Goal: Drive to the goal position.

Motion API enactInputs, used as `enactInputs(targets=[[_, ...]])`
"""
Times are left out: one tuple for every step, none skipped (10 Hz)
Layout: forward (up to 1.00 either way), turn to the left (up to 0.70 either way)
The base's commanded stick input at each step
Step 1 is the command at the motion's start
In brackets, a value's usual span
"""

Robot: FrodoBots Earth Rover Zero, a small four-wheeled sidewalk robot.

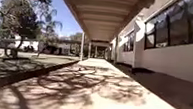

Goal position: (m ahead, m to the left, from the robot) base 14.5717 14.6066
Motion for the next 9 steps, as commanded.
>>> enactInputs(targets=[[0.70,0.00],[0.70,0.00],[0.70,0.00],[0.70,0.00],[0.70,0.00],[0.70,0.00],[0.70,0.00],[0.70,0.00],[0.70,0.00]])
